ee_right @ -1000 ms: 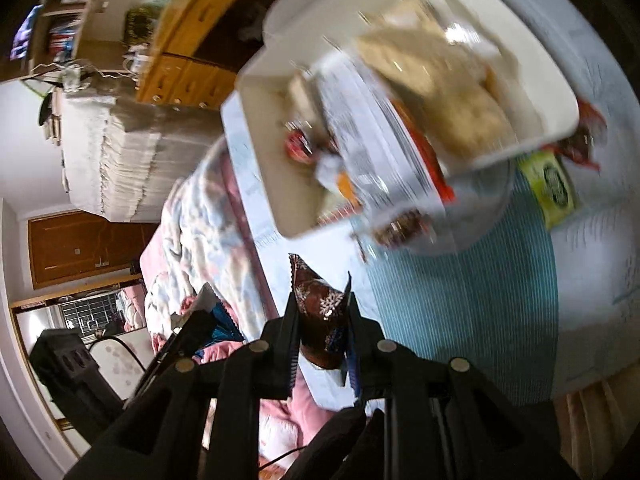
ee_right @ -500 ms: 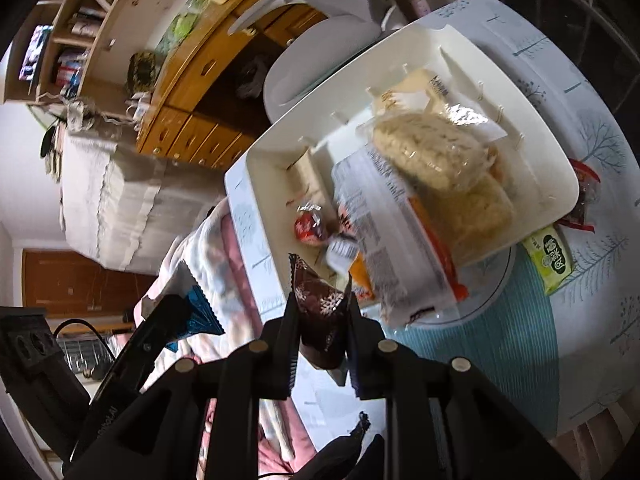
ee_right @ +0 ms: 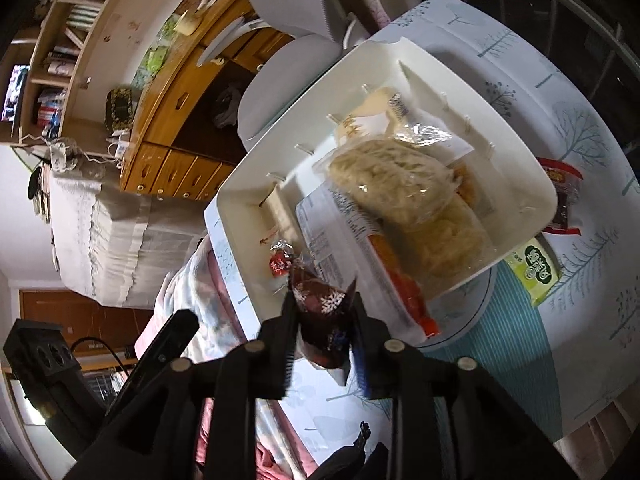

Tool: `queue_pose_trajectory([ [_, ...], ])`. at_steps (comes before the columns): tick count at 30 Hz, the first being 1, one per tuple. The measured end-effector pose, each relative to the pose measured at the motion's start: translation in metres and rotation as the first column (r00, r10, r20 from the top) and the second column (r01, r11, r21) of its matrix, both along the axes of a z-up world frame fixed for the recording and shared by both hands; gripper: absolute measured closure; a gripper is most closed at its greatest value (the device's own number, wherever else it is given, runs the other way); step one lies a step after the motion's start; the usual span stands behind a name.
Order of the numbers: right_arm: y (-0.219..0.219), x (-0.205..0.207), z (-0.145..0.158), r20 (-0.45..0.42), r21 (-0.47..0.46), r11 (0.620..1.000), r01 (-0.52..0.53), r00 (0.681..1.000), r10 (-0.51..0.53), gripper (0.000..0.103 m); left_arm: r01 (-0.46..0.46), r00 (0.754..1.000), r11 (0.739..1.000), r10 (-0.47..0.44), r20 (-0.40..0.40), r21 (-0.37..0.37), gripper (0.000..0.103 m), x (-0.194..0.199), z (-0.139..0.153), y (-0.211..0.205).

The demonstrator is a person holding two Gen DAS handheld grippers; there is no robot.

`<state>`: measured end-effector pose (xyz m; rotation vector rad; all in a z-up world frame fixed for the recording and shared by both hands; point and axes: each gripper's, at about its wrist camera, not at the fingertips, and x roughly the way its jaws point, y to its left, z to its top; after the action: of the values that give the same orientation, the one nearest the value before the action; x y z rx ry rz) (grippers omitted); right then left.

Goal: Organize snacks
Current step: 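Open both tools to drop the packets into the tray and withdraw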

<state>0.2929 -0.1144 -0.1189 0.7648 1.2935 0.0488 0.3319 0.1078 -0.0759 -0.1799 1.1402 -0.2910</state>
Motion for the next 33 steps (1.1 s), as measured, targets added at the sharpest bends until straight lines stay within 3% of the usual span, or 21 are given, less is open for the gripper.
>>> queue_pose_trajectory([
  [6, -0.006, -0.005, 0.003, -0.008, 0.014, 1.000, 0.017, 1.000, -0.017, 0.060, -0.024, 1.000, 1.000, 0.024, -0.009, 0.019, 0.025, -0.006, 0.005, 0.003],
  [10, -0.009, -0.009, 0.008, -0.005, 0.024, 1.000, 0.009, 1.000, -0.008, 0.044, -0.044, 0.999, 0.999, 0.045, -0.027, 0.026, 0.022, -0.013, 0.009, 0.005],
  [23, -0.032, -0.027, 0.029, 0.023, 0.021, 0.997, -0.072, 0.997, 0.071, 0.034, -0.175, 0.984, 0.985, 0.175, -0.025, 0.008, 0.018, -0.061, 0.030, 0.005],
  [33, -0.063, -0.046, 0.034, 0.039, -0.012, 0.982, -0.186, 0.982, 0.186, 0.034, -0.318, 0.947, 0.948, 0.318, -0.048, -0.003, 0.018, -0.108, 0.021, -0.007],
])
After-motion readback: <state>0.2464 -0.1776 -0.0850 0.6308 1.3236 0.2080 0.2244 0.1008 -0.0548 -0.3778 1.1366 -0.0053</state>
